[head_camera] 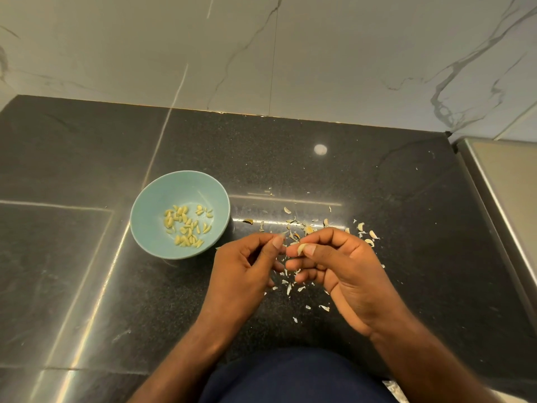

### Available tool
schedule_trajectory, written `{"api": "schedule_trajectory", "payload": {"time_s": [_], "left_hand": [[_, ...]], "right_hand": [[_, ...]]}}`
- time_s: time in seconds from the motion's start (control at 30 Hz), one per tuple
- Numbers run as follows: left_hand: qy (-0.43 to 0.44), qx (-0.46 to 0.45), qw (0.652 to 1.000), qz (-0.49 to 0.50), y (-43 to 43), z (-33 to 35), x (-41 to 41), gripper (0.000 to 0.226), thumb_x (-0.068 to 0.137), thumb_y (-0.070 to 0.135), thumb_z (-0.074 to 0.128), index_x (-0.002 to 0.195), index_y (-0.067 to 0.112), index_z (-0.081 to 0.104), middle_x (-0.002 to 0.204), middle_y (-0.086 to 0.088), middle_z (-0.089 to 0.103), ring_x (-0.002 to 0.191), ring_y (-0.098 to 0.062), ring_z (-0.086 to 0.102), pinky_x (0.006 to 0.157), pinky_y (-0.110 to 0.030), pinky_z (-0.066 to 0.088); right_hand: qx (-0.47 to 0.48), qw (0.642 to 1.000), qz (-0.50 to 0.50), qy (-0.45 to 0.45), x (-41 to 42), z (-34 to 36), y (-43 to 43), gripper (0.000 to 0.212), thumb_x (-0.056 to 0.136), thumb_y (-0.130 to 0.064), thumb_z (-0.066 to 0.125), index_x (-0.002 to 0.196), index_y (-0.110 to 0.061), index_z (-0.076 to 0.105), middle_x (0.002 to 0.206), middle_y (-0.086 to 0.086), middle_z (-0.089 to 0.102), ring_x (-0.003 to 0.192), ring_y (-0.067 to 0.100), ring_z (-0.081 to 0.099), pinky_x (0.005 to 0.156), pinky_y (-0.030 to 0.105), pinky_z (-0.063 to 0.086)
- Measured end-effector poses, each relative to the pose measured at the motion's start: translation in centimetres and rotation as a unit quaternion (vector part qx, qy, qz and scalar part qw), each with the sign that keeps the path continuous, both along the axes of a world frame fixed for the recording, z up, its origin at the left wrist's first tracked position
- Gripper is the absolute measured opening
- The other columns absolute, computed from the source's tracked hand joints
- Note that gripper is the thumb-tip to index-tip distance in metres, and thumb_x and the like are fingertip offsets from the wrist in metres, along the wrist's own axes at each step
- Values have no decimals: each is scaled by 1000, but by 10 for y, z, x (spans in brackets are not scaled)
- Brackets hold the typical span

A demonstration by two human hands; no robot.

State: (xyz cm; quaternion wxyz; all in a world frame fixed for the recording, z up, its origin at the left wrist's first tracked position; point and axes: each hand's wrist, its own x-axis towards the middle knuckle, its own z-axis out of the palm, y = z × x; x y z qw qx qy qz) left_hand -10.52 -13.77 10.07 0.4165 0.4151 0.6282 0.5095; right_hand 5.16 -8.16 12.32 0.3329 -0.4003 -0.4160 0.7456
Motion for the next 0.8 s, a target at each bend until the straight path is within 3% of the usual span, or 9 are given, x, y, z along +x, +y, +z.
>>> {"api": "schedule_trajectory", "payload": {"time_s": [0.1, 0.17, 0.27, 0.33, 0.47, 0.6, 0.8], "left_hand": [[19, -2, 1000, -10, -1, -2, 2, 14, 95, 24, 61, 95, 23, 74, 79, 4, 74, 68, -14, 70, 55, -24, 55], [21, -5, 1000, -16, -2, -4, 3, 17, 95, 17, 63, 100, 29, 72, 80, 5, 73, 70, -12, 70, 60, -25, 56], [62, 5, 998, -21, -2, -6, 1, 44, 94, -4, 59, 118, 32, 63, 95, 12, 73, 94, -3, 69, 83, -21, 56], [75, 15, 997, -18, 0, -4, 0, 48, 92, -7, 59, 124, 29, 60, 105, 14, 71, 104, 3, 66, 92, -17, 52], [69, 45, 996, -20, 0, -2, 0, 29, 93, 4, 64, 107, 29, 69, 92, 13, 74, 85, -5, 72, 73, -23, 57], [162, 99, 977, -96, 3, 0, -5, 31, 93, 7, 66, 119, 23, 69, 102, 14, 71, 94, -5, 68, 79, -21, 55], [256, 117, 947, -157, 15, 5, -19, 14, 90, 26, 63, 96, 21, 74, 78, 15, 65, 76, -1, 61, 65, -15, 48]], "right_hand": [[-11, 1000, -21, -3, -1, -3, 0, 19, 76, -12, 68, 92, -2, 68, 86, 19, 72, 71, 23, 67, 61, 29, 55], [1, 1000, -26, -11, -1, -7, -1, 17, 77, -12, 68, 93, -8, 74, 81, 14, 69, 71, 20, 64, 64, 28, 55], [42, 998, -22, -47, 0, -11, 0, 21, 83, -5, 66, 101, -7, 76, 82, 8, 70, 76, 17, 65, 69, 25, 55], [74, 994, -20, -77, -1, -11, 1, 21, 87, 4, 64, 103, -7, 75, 82, 8, 72, 75, 16, 67, 67, 24, 56], [105, 987, -19, -121, -2, -10, 2, 14, 86, 1, 69, 95, -8, 76, 77, 12, 74, 68, 18, 69, 60, 26, 57], [99, 986, 14, -135, 0, -7, 4, 8, 89, -6, 67, 91, -8, 74, 81, 9, 75, 70, 17, 69, 59, 27, 56], [35, 988, 105, -111, 2, -1, 5, 18, 92, -22, 57, 91, -5, 63, 71, 7, 66, 65, 20, 64, 54, 28, 51]]}}
